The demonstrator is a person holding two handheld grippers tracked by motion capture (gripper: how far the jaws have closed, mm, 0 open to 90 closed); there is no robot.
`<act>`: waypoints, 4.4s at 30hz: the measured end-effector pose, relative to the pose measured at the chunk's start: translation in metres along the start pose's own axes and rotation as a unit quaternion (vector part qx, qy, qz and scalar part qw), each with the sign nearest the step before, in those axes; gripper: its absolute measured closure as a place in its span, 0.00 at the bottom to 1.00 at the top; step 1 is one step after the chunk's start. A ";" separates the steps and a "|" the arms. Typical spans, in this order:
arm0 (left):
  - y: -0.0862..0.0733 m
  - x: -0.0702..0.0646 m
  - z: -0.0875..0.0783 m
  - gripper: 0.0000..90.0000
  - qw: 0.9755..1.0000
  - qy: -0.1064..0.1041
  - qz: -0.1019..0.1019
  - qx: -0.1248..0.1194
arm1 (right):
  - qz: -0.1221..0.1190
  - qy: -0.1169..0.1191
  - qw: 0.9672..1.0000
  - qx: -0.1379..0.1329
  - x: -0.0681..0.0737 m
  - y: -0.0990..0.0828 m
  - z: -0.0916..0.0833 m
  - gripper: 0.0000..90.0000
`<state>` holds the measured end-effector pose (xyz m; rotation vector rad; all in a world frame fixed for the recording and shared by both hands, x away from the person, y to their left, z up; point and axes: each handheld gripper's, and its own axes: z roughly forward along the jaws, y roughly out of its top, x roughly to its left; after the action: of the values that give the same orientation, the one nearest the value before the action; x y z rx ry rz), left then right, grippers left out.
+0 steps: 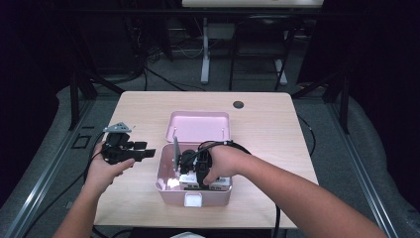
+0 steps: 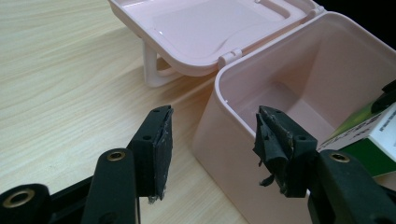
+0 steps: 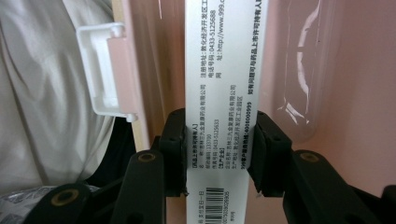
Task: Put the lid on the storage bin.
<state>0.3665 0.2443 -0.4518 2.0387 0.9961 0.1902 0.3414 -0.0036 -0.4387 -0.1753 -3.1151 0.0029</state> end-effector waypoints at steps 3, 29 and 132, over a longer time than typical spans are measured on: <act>0.000 0.000 0.001 0.51 1.000 0.002 0.001 0.002 | 0.003 0.002 1.000 0.002 -0.002 -0.001 0.006 0.69; 0.000 0.000 0.002 0.51 1.000 0.003 0.003 0.004 | 0.010 0.025 1.000 -0.003 -0.006 -0.003 0.031 0.66; 0.001 -0.002 0.004 0.51 1.000 -0.003 0.007 -0.004 | 0.103 -0.031 0.985 -0.133 -0.021 -0.045 -0.047 0.47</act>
<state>0.3672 0.2403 -0.4532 2.0375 0.9766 0.1954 0.3582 -0.0507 -0.3924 -0.5114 -3.1288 -0.4121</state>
